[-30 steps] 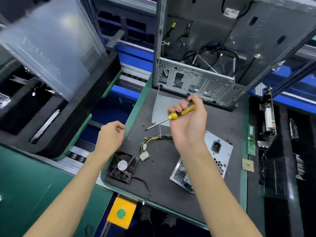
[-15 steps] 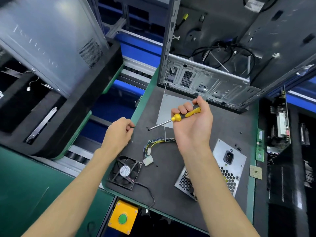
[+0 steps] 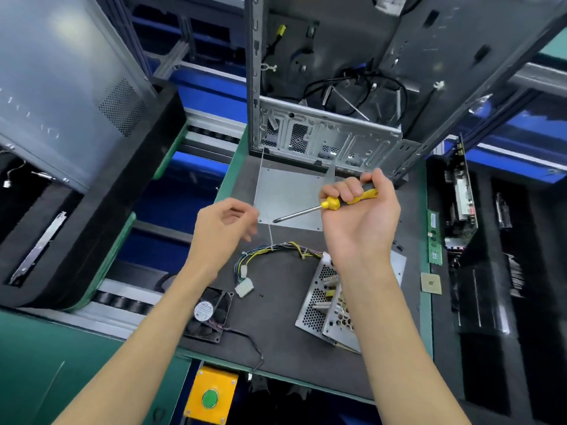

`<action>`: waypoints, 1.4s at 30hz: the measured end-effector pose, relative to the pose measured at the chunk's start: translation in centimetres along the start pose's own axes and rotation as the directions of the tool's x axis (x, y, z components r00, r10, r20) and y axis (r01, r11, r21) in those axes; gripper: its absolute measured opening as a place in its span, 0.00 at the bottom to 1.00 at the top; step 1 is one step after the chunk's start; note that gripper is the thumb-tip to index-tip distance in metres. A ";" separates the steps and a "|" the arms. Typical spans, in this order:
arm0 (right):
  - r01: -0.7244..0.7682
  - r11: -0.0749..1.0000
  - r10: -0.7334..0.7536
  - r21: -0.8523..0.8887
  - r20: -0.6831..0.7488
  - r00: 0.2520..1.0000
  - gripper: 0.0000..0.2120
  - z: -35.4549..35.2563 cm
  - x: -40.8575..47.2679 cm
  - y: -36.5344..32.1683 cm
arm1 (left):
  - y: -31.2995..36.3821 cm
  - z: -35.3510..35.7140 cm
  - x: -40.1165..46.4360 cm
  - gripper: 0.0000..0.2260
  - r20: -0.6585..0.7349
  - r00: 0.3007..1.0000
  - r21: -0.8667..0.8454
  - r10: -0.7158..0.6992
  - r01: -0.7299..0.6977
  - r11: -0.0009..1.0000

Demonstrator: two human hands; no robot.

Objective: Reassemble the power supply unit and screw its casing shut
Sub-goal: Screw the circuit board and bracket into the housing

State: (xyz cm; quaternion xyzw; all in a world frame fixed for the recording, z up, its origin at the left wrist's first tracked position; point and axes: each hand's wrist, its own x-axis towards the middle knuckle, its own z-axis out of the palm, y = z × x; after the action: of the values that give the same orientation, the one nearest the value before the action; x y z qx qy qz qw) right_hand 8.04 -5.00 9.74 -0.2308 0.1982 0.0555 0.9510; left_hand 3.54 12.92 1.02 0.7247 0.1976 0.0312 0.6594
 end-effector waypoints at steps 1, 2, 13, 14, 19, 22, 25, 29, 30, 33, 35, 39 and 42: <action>0.028 0.999 -0.028 0.021 0.001 1.000 0.12 -0.2 -0.2 -0.8 | 1.4 1.1 -0.8 0.06 0.087 0.995 -0.204 -0.044 0.061 0.977; 0.057 0.997 -0.057 0.044 0.002 0.998 0.12 -0.5 -0.5 -1.7 | 2.6 2.1 -1.7 0.06 0.189 0.979 -0.374 -0.081 0.148 0.916; 0.280 0.952 -0.283 0.124 0.009 0.959 0.13 -3.7 -4.4 -8.6 | 6.8 9.0 -7.1 0.04 0.557 0.824 -0.576 -0.103 0.473 0.666; 0.284 0.949 -0.288 0.134 0.009 0.958 0.13 -4.0 -4.8 -9.0 | 6.8 9.3 -7.5 0.04 0.559 0.823 -0.567 -0.098 0.466 0.679; 0.312 0.936 -0.318 0.165 0.009 0.948 0.13 -5.3 -6.3 -10.3 | 7.2 10.5 -9.2 0.04 0.540 0.839 -0.507 -0.072 0.392 0.767; 0.336 0.928 -0.341 0.161 0.005 0.940 0.12 -5.8 -7.2 -10.8 | 7.3 10.9 -10.0 0.03 0.509 0.859 -0.475 -0.051 0.329 0.816; 0.357 0.921 -0.362 0.155 -0.001 0.932 0.12 -6.3 -7.8 -11.1 | 7.4 11.4 -10.7 0.03 0.473 0.880 -0.434 -0.029 0.262 0.862; 0.376 0.916 -0.379 0.138 -0.008 0.925 0.10 -6.6 -8.4 -11.3 | 7.3 12.0 -11.3 0.02 0.417 0.909 -0.401 0.008 0.176 0.899; 0.387 0.912 -0.390 0.131 -0.006 0.921 0.09 -6.6 -8.5 -11.3 | 7.2 12.1 -11.4 0.02 0.412 0.911 -0.392 0.022 0.156 0.907; 0.419 0.902 -0.421 0.106 -0.008 0.907 0.09 -6.7 -8.6 -11.5 | 7.0 12.2 -11.6 0.03 0.404 0.913 -0.345 0.049 0.103 0.933; 0.417 0.903 -0.418 0.106 -0.017 0.908 0.08 -6.8 -8.5 -11.6 | 7.1 12.3 -11.5 0.04 0.392 0.917 -0.309 0.071 0.058 0.949; 0.409 0.905 -0.410 0.122 -0.018 0.912 0.10 -6.8 -8.2 -11.6 | 7.3 12.1 -11.0 0.03 0.396 0.913 -0.272 0.095 0.018 0.962; 0.397 0.907 -0.399 0.138 -0.019 0.917 0.09 -6.6 -7.9 -11.7 | 7.5 11.7 -10.4 0.04 0.423 0.901 -0.243 0.102 0.004 0.970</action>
State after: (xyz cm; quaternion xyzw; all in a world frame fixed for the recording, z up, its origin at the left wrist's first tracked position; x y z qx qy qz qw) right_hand 0.77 -18.54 12.40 -0.1990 0.1459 -0.1523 0.9570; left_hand -0.55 -1.94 9.03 0.6341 0.0231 -0.0902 0.7676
